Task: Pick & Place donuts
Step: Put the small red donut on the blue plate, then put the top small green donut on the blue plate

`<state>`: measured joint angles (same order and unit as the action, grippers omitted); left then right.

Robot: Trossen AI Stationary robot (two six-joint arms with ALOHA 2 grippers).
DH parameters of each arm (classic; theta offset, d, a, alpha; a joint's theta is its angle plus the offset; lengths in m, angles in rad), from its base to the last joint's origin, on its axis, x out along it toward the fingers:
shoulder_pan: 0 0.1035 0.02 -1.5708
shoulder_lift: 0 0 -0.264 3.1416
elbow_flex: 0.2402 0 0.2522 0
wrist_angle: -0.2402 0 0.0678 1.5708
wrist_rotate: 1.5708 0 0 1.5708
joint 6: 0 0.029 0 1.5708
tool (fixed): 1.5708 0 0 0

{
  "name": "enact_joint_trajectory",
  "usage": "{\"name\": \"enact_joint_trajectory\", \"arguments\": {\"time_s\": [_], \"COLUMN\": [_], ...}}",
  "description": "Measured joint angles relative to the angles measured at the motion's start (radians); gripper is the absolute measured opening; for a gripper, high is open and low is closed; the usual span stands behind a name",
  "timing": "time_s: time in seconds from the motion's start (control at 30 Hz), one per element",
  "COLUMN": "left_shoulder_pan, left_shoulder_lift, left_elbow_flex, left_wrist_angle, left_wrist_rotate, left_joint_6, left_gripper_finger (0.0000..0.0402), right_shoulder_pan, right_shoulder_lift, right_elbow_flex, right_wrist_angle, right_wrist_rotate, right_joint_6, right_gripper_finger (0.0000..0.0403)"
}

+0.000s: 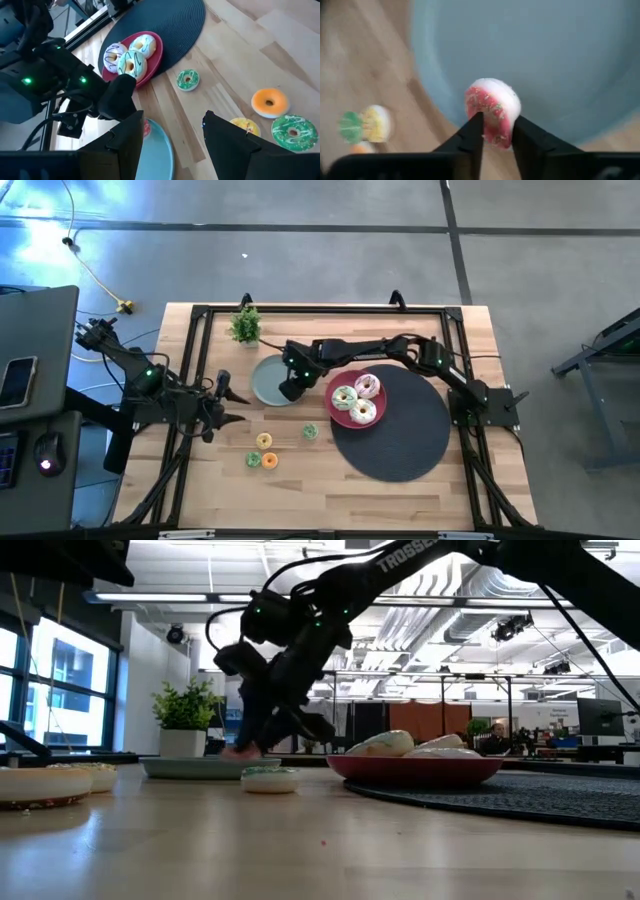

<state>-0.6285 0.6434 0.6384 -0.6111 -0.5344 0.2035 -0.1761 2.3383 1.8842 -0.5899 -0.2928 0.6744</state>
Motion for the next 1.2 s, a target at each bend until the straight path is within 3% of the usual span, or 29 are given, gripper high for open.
{"name": "enact_joint_trajectory", "arguments": {"time_s": [0.17,0.3,0.53,0.73,0.87,1.0,1.2], "left_shoulder_pan": [0.000,0.000,0.000,0.000,0.000,0.000,0.000], "left_shoulder_lift": [0.000,0.000,0.000,0.000,0.000,0.000,0.000], "left_elbow_flex": [0.000,0.000,0.000,0.000,0.000,0.000,0.000], "left_wrist_angle": [-0.020,-0.021,-0.021,-0.022,-0.021,-0.021,-0.021], "left_wrist_rotate": [0.001,0.002,0.003,0.030,0.034,0.038,0.057], "left_joint_6": [0.000,-0.002,-0.002,0.021,0.027,0.027,0.027], "left_gripper_finger": [0.0192,0.0192,0.0192,0.0192,0.0192,0.0192,0.0192], "right_shoulder_pan": [0.002,0.008,0.026,0.195,0.263,0.257,0.261], "right_shoulder_lift": [0.000,-0.031,-0.138,-0.161,-0.153,-0.155,-0.158], "right_elbow_flex": [0.000,-0.002,-0.003,-0.016,-0.105,-0.186,-0.262], "right_wrist_angle": [-0.011,-0.010,-0.135,-0.268,-0.199,-0.093,0.008], "right_wrist_rotate": [0.038,0.132,0.216,0.212,0.175,0.185,0.228], "right_joint_6": [-0.003,-0.025,-0.141,-0.271,-0.189,-0.092,-0.076], "right_gripper_finger": [0.0166,0.0193,0.0197,0.0197,0.0197,0.0197,0.0197]}}
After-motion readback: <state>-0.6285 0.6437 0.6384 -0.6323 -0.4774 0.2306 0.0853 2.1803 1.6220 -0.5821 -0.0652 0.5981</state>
